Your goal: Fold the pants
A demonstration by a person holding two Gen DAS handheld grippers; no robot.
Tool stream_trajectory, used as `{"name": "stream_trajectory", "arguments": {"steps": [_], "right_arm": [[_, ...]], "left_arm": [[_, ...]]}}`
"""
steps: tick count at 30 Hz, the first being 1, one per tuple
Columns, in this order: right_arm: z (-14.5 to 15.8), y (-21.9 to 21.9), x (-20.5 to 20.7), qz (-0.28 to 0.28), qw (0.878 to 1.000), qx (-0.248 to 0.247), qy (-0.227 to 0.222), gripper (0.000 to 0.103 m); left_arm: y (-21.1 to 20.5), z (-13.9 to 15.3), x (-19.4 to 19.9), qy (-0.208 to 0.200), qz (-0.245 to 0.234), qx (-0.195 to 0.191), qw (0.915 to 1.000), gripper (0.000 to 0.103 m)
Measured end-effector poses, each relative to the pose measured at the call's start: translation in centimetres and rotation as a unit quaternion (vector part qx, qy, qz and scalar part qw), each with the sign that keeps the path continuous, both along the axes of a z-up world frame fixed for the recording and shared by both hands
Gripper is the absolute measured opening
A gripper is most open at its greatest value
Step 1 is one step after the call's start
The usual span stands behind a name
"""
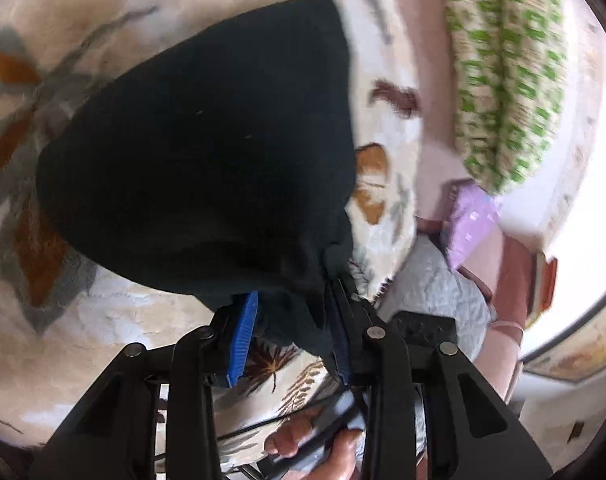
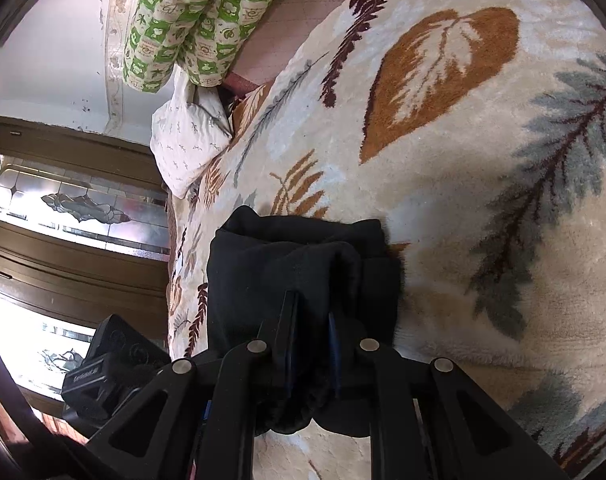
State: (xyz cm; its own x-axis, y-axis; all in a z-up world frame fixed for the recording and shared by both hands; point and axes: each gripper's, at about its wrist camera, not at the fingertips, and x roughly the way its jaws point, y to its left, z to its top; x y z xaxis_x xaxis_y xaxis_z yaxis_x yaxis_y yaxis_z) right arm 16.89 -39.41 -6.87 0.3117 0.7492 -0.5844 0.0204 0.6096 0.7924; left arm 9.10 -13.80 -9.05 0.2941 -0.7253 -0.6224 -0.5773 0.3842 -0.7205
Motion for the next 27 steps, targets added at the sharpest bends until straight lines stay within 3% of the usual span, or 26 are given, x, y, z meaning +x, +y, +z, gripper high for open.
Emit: {"name": "stream_trajectory", "arguments": {"steps": [2,3,5,10,14,22,24,27], "right_arm": [[0.1,0.0,0.0,0.0,1.0,-0.003,-0.001,0.012],[0.1,0.1,0.0,0.002,1.0,-0.007,-0.003,0.012],[0.4,0.2,-0.1,0.002,1.0,-0.018,-0.014,0.011],[1.7,0.3,-0.1,-0.004,0.998,-0.04,-0.045,0.008],[2.4,0.6,0.5,-0.001,0.996,-0.065,-0.061,0.008],[0.2,1.2,1.0,0.012,0.989,-0.125,-0.078,0.005],[-0.1,0.6,1.1,0.002,0.993,-0.1,-0.065,0.006],[1.3,0.4,0.5,-0.004,0.993,-0.093,-0.076,0.019]], "left_arm": [[-0.3,-1.0,-0.4,0.037,-0.004,0.009,0.9993,0.031],[-0.7,-1.6,-0.6,0.049,-0.012,0.016,0.9986,0.026],[-0.9,-2.1,-1.1,0.056,-0.013,0.014,0.9982,0.025],[-1.7,-0.2,-0.8,0.024,-0.032,0.027,0.9988,0.021],[-1.5,-2.0,-0.8,0.041,-0.024,0.013,0.9988,0.021],[-1.4,-3.2,-0.8,0.006,-0.042,0.016,0.999,0.024],[-1.3,-2.9,-0.6,0.005,-0.052,0.007,0.9986,0.024],[-0.6,-1.3,-0.7,-0.008,-0.07,-0.001,0.9975,0.023]]}}
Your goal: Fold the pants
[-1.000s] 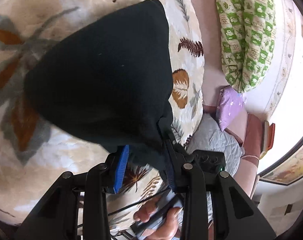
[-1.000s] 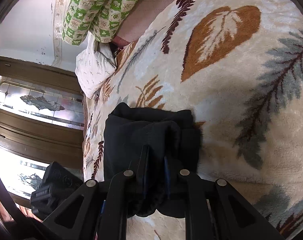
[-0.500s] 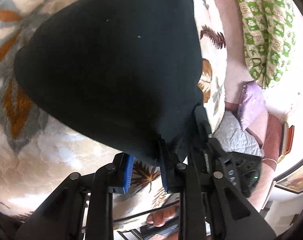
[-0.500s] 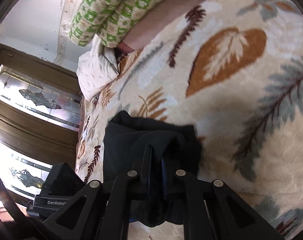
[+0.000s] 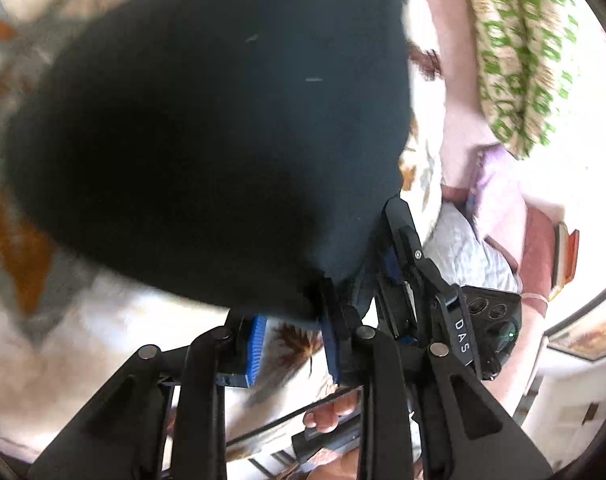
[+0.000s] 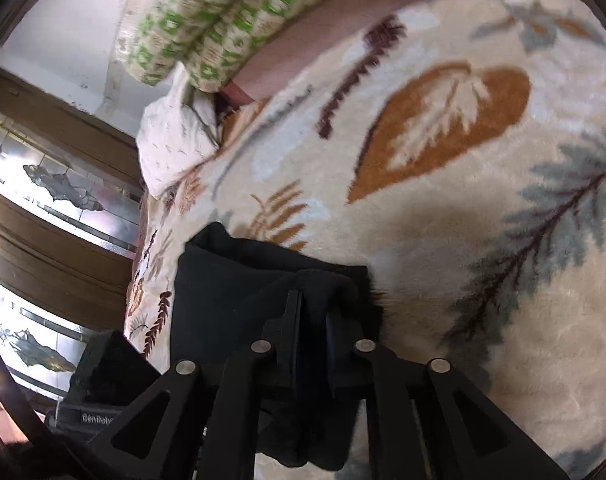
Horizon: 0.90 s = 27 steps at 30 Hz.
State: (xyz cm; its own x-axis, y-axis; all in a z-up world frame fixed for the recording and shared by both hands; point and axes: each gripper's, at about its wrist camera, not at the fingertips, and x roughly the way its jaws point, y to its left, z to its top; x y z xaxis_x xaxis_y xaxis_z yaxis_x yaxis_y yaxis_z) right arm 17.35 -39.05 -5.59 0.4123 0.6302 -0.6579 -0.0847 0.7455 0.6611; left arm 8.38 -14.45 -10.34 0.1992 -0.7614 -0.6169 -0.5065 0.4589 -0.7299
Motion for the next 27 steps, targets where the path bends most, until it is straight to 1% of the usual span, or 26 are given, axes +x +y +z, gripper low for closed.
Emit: {"name": "stream_trajectory", "arguments": {"steps": [1,2,6,8,10,11,12,14,15,16,18,19,21,22,23,24,25,27], "right_arm": [[0.6,-0.1,-0.4,-0.001,1.0,-0.003,-0.004,0.027],[1.2,-0.4,-0.9,-0.009,1.0,-0.009,-0.006,0.029],[3.5,-2.2,-3.3,-0.053,0.998,-0.013,-0.016,0.029],[4.8,-2.4,-4.9,-0.063,0.997,-0.015,-0.034,0.029],[5.9,-1.7,-6.3,-0.05,0.997,0.002,-0.054,0.029],[6.2,-0.9,-7.1,-0.038,0.997,0.019,-0.063,0.031],[6.4,-0.3,-7.4,-0.031,0.997,0.025,-0.066,0.033],[5.8,1.3,-8.0,-0.018,0.997,0.041,-0.059,0.034],[5.3,1.9,-8.1,-0.017,0.997,0.045,-0.052,0.034],[4.7,2.3,-8.1,-0.019,0.998,0.046,-0.044,0.034],[3.4,2.4,-8.1,-0.033,0.997,0.051,-0.038,0.034],[2.7,2.1,-8.2,-0.044,0.997,0.055,-0.032,0.031],[0.8,1.2,-8.1,-0.068,0.996,0.061,-0.005,0.021],[0.0,0.8,-8.0,-0.075,0.995,0.06,0.001,0.002],[-0.8,0.5,-8.1,-0.084,0.995,0.049,0.005,0.0],[-1.2,0.3,-8.0,-0.088,0.995,0.053,0.009,0.0],[-1.6,-0.1,-8.1,-0.094,0.993,0.072,0.012,0.0],[-1.6,-0.2,-8.0,-0.1,0.992,0.08,0.016,0.001]], "left_arm": [[0.4,0.5,-0.3,-0.004,-0.006,0.0,1.0,0.023],[0.9,1.0,-0.8,-0.009,-0.014,0.001,0.9999,0.023],[2.0,1.9,-2.6,-0.008,-0.053,-0.012,0.9985,0.023],[2.6,3.1,-3.3,-0.023,-0.079,-0.005,0.9966,0.023],[3.5,4.7,-3.1,-0.052,-0.094,0.009,0.9942,0.023],[4.3,6.0,-2.7,-0.076,-0.096,0.022,0.9922,0.023],[4.6,6.6,-2.3,-0.087,-0.096,0.032,0.991,0.024],[6.0,8.1,-0.8,-0.12,-0.099,0.067,0.9855,0.028],[6.5,8.5,0.0,-0.13,-0.107,0.095,0.9811,0.035],[6.8,8.6,0.7,-0.136,-0.117,0.117,0.9769,0.038],[7.1,8.3,1.7,-0.145,-0.143,0.144,0.9683,0.038],[6.9,8.1,2.1,-0.145,-0.152,0.153,0.9655,0.038],[6.6,6.9,3.0,-0.141,-0.183,0.162,0.9594,0.038],[6.6,6.6,3.1,-0.138,-0.185,0.166,0.9589,0.038],[7.0,6.2,3.4,-0.136,-0.183,0.168,0.9591,0.038],[7.5,6.0,3.6,-0.137,-0.176,0.169,0.9599,0.038],[7.4,5.9,3.8,-0.136,-0.175,0.172,0.9597,0.038],[7.7,5.9,4.1,-0.133,-0.181,0.178,0.9581,0.038]]}}
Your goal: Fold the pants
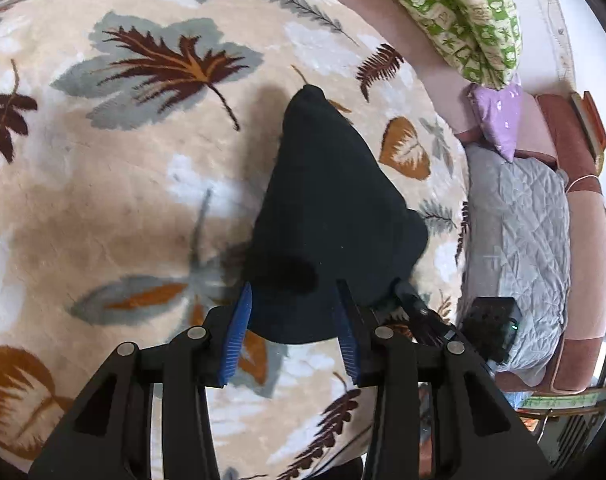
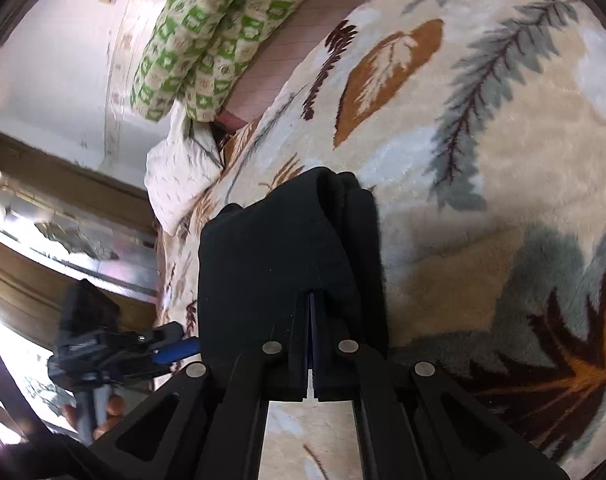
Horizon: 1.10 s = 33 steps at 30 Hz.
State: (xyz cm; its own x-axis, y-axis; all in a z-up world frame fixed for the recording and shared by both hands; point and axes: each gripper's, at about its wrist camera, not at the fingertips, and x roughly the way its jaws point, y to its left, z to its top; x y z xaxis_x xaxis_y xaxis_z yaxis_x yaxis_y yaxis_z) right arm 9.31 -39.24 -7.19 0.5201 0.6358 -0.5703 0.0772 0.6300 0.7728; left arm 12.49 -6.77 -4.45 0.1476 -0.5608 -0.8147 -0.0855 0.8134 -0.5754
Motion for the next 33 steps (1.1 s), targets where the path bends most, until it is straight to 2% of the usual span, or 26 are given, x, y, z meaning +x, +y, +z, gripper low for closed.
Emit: {"name": "stream_trajectory", "arguments": {"steps": [3,5,6,8,9,10,12,14,17,20,23,27,29,33], "right_arm": [[1.6,0.3,-0.4,0.01,1.0,0.006,-0.019,0.015],[3.0,0.2,-0.8,0.006,0.999,0.005,-0.033,0.033],[3.7,0.1,-0.9,0.002,0.999,-0.005,-0.04,0.038],[4.6,-0.1,-1.1,-0.003,0.999,-0.028,-0.038,0.059],[4.7,-0.3,-1.1,-0.006,0.999,-0.037,-0.032,0.061],[4.8,-0.5,-1.2,-0.012,0.999,-0.046,-0.025,0.062],[4.5,-1.2,-0.9,-0.019,0.998,-0.055,-0.009,0.062],[3.8,-1.8,-0.5,-0.025,0.998,-0.05,0.007,0.065],[2.2,-2.0,0.4,-0.017,0.999,-0.027,0.033,0.065],[1.2,-1.9,1.1,-0.007,0.998,-0.036,0.045,0.065],[0.2,-1.7,1.9,0.003,0.999,-0.01,0.042,0.066],[-0.5,-0.8,3.0,0.027,0.999,-0.013,0.041,0.068],[-0.7,-0.3,3.3,0.041,0.998,-0.008,0.036,0.071],[-0.2,0.6,3.8,0.065,0.997,-0.04,0.031,0.071]], "left_arm": [[0.2,0.6,1.1,-0.004,-0.017,0.008,0.9998,0.038],[0.6,1.0,1.5,-0.009,-0.026,0.005,0.9996,0.038],[0.6,1.0,1.8,-0.009,-0.035,0.009,0.9993,0.038],[0.2,1.0,2.5,-0.008,-0.074,0.027,0.9969,0.038],[0.0,1.1,2.6,-0.01,-0.087,0.033,0.9956,0.038],[-0.3,1.0,2.7,-0.013,-0.107,0.044,0.9932,0.043],[-1.3,0.8,2.9,-0.014,-0.15,0.074,0.9858,0.044],[-1.8,0.6,3.1,-0.017,-0.171,0.079,0.9819,0.044],[-2.1,0.1,3.6,-0.011,-0.185,0.059,0.981,0.044],[-2.2,-0.6,4.3,0.0,-0.188,0.05,0.9808,0.044],[-1.7,-1.3,5.1,0.011,-0.18,0.015,0.9835,0.044],[-1.8,-2.0,5.5,0.015,-0.185,-0.001,0.9826,0.047],[-2.2,-2.2,5.5,0.004,-0.195,0.017,0.9807,0.053],[-3.1,-1.6,5.1,-0.025,-0.211,0.057,0.9754,0.054]]}}
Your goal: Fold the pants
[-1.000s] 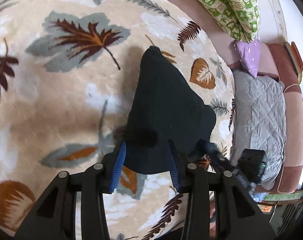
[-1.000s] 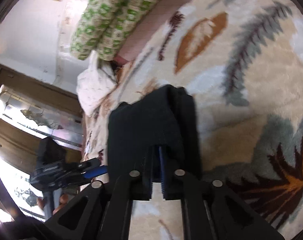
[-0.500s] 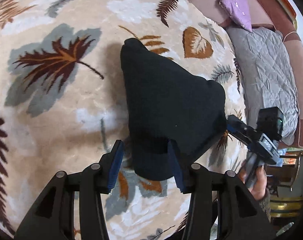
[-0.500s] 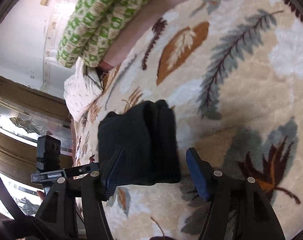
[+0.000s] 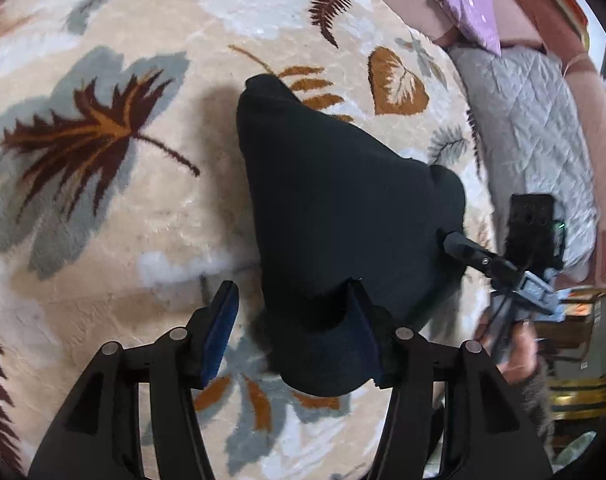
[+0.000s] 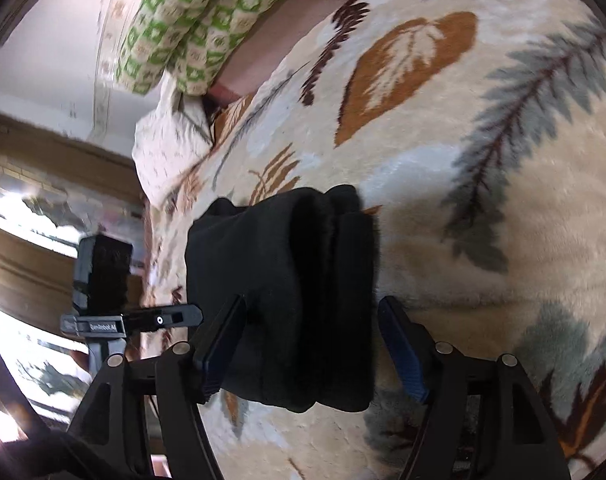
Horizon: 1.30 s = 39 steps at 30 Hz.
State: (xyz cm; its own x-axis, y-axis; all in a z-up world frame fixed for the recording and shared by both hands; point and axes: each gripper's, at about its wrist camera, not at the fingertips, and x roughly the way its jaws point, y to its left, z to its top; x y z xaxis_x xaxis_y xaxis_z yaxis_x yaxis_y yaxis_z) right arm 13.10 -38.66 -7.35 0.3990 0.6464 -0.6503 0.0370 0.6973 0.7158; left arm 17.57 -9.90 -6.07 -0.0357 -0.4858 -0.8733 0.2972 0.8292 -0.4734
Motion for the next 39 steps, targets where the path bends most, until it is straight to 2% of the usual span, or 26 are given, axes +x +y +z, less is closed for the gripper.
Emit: {"name": "stream_trajectory", "arguments": {"steps": [2,4,6,10,12,13,14,17,19,22,27,31,34,39], "right_arm": [[0.2,0.5,0.1,0.007,1.0,-0.02,0.001,0.071],[0.4,1.0,0.3,0.014,0.999,-0.034,0.001,0.075],[0.4,1.4,0.4,0.022,0.999,-0.046,-0.001,0.076],[0.0,1.7,0.8,0.024,0.999,-0.041,-0.002,0.076],[0.0,1.7,0.8,0.024,0.999,-0.037,-0.006,0.072],[0.0,1.8,0.7,0.025,0.999,-0.046,-0.011,0.059],[0.1,1.7,0.6,0.024,0.998,-0.058,-0.012,0.05],[0.5,1.5,0.0,0.018,0.998,-0.054,-0.021,0.041],[1.0,1.9,-0.3,0.019,0.997,-0.067,-0.031,0.039],[2.1,2.5,-0.8,0.019,0.996,-0.079,-0.042,0.037],[4.6,4.1,-0.5,0.03,0.994,-0.08,-0.065,0.036],[6.1,5.6,1.0,0.035,0.993,-0.078,-0.081,0.035],[6.5,6.5,3.1,0.033,0.993,-0.077,-0.088,0.036],[4.0,7.4,6.3,0.041,0.994,-0.089,-0.057,0.036]], "left_arm": [[-1.0,0.3,-0.6,-0.026,-0.013,0.023,0.9993,0.055],[-1.9,0.3,-1.3,-0.054,-0.024,0.047,0.9972,0.061],[-2.6,0.0,-1.6,-0.067,-0.026,0.06,0.9956,0.063],[-2.6,-0.7,-1.3,-0.068,-0.003,0.049,0.9965,0.067],[-2.8,-0.6,-1.4,-0.076,0.005,0.039,0.9964,0.067],[-2.9,-0.5,-1.7,-0.078,0.003,0.022,0.9967,0.055],[-3.0,-0.4,-2.0,-0.079,0.003,0.012,0.9968,0.052],[-3.1,0.3,-2.8,-0.107,0.01,0.011,0.9941,0.045],[-2.5,0.6,-3.0,-0.108,0.022,-0.001,0.9939,0.036],[-1.2,1.3,-2.8,-0.099,0.047,-0.03,0.9935,0.031],[0.0,3.2,-2.4,-0.115,0.064,-0.029,0.9909,0.031],[2.1,4.9,0.0,-0.129,0.091,-0.042,0.9866,0.031],[2.4,4.3,2.1,-0.123,0.091,-0.026,0.9879,0.031],[2.9,1.1,4.3,-0.097,0.085,0.012,0.9916,0.031]]}}
